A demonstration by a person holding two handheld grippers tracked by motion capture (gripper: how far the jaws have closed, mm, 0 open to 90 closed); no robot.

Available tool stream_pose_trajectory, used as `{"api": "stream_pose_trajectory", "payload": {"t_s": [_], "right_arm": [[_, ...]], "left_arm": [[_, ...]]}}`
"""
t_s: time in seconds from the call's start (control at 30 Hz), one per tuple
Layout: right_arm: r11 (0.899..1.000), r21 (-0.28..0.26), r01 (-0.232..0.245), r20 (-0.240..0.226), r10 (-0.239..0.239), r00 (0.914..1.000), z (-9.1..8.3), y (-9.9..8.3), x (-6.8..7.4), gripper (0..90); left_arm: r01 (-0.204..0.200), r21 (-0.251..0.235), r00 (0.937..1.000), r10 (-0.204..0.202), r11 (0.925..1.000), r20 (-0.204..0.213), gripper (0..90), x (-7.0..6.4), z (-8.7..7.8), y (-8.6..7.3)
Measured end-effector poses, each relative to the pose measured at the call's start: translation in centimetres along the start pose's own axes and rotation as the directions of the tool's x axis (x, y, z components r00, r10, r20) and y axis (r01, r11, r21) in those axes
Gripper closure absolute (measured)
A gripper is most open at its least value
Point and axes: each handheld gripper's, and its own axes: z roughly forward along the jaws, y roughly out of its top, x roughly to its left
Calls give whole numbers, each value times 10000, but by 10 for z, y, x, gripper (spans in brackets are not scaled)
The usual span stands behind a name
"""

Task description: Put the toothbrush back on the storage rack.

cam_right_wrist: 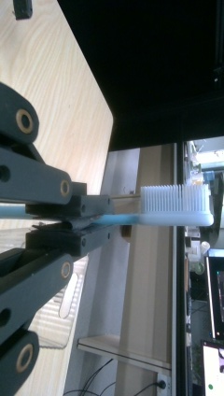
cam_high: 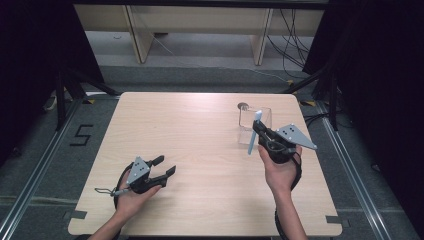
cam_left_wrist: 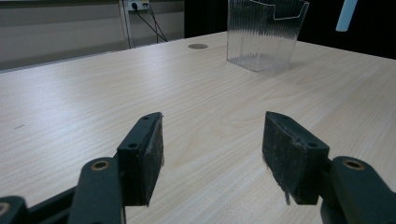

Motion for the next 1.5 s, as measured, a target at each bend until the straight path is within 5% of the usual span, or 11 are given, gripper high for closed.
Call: {"api": "stream_pose_trajectory", "payload": {"t_s": [1.5], "right_arm": [[9999,-151,69,1117,-51,9937,9,24,-45,861]], "left_arm": [[30,23,10000,-30,10000,-67,382,0,1,0]]}}
